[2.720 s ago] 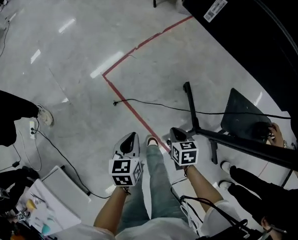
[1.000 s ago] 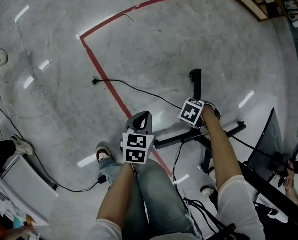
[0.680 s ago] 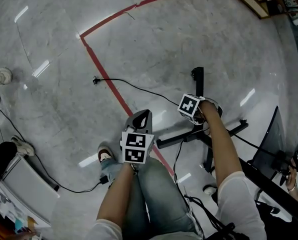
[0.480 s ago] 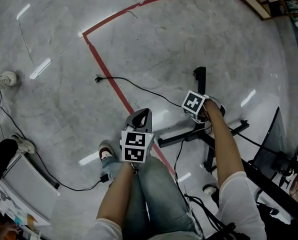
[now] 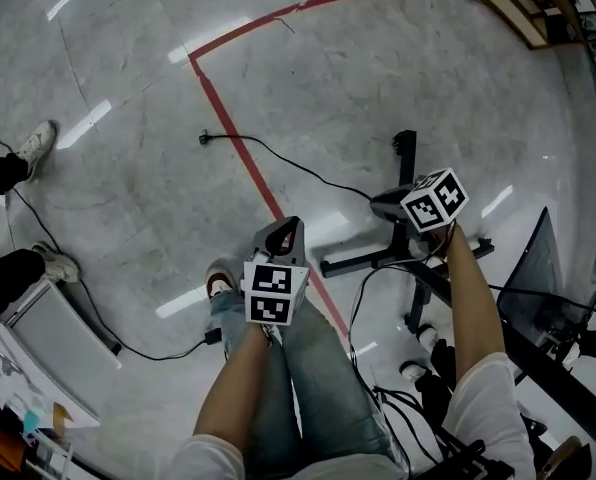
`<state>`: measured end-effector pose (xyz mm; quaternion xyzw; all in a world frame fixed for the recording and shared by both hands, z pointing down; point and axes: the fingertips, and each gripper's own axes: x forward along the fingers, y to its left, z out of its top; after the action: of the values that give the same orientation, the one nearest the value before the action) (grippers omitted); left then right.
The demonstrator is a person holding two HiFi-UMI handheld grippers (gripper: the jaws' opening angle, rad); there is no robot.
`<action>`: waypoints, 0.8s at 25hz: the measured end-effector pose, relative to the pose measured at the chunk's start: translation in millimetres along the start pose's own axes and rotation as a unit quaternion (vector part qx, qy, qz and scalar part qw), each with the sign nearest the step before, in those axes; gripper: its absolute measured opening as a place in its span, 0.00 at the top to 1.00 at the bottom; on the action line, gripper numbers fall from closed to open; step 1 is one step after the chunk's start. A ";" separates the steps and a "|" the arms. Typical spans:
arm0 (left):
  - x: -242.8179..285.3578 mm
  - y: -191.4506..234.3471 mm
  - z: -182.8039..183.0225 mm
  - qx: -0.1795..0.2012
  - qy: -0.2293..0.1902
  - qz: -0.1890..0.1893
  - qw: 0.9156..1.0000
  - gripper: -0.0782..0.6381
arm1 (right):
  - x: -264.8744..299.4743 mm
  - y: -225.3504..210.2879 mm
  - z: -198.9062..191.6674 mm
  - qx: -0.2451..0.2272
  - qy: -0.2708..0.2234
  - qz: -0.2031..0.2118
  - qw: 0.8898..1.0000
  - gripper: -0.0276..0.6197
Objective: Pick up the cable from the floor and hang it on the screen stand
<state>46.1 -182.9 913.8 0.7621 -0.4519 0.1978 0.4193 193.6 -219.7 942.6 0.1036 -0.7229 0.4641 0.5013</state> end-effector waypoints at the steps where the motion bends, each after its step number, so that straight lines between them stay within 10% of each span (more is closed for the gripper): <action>1: -8.9 -0.3 4.0 0.001 -0.002 0.002 1.000 0.89 | -8.1 13.0 9.4 -0.015 -0.018 -0.002 1.000 0.91; 10: -106.4 -18.5 85.1 0.032 -0.057 0.032 0.997 0.89 | -100.7 156.4 85.0 -0.178 -0.165 -0.085 0.967 0.91; 20: -259.0 -74.8 226.5 0.120 -0.143 0.031 0.982 0.89 | -253.1 293.8 117.9 -0.170 -0.317 -0.182 0.915 0.91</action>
<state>-40.5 -214.8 574.0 0.8127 -0.5041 0.1523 0.2494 59.2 -229.9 560.4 0.2881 -0.8804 0.1780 0.3318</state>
